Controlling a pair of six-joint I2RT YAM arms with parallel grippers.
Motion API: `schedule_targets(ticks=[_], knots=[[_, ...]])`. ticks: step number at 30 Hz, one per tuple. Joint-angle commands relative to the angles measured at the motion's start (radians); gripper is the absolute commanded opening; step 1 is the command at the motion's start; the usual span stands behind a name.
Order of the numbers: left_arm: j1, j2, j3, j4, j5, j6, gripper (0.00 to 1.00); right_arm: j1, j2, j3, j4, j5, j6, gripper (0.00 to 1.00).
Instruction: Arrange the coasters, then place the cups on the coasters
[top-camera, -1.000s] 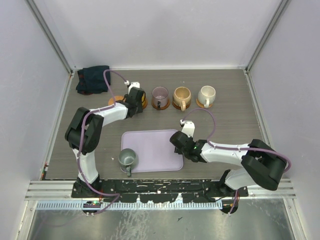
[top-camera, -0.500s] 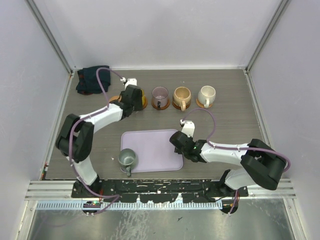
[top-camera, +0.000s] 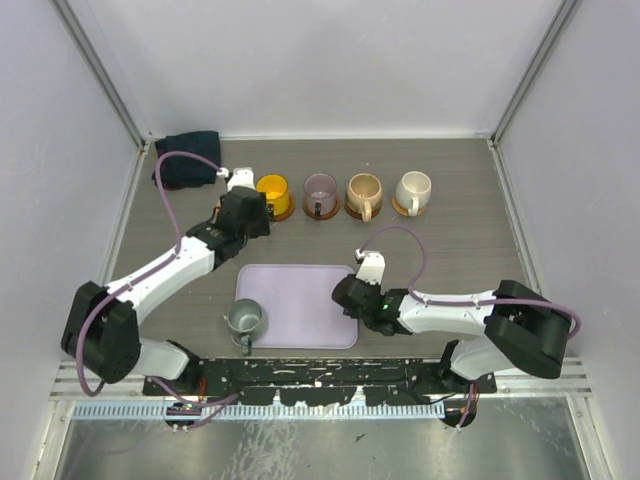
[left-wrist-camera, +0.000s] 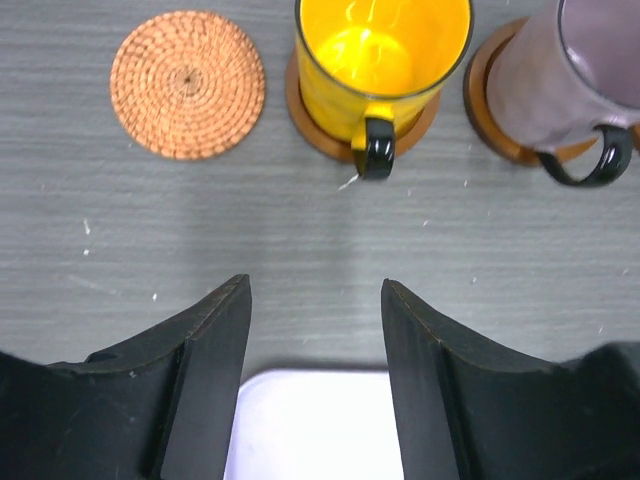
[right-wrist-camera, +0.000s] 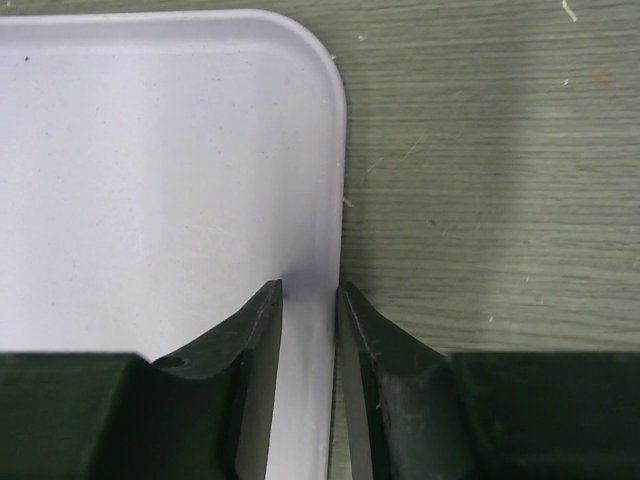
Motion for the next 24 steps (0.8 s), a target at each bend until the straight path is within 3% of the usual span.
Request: schedule_targets(ticks=[1,8,11,17,24], knots=[[-0.027,-0.113,-0.046,-0.058,-0.046,-0.003,0.57,0.039,0.042,-0.027,-0.167,-0.078,0.071,0.4],[-0.106,-0.311,-0.084,-0.244,-0.064,-0.014,0.58,0.039,-0.016,0.009,-0.286,0.055,0.141,0.73],[-0.16,-0.379,-0.076,-0.372,-0.071,-0.044,0.6,0.039,-0.093,0.023,-0.355,0.138,0.167,0.93],[-0.239,-0.444,-0.052,-0.668,-0.048,-0.159,0.59,0.039,-0.24,0.089,-0.486,0.302,0.142,0.96],[-0.344,-0.522,-0.059,-0.835,-0.032,-0.294,0.57,0.038,-0.337,0.118,-0.531,0.391,0.112,0.96]])
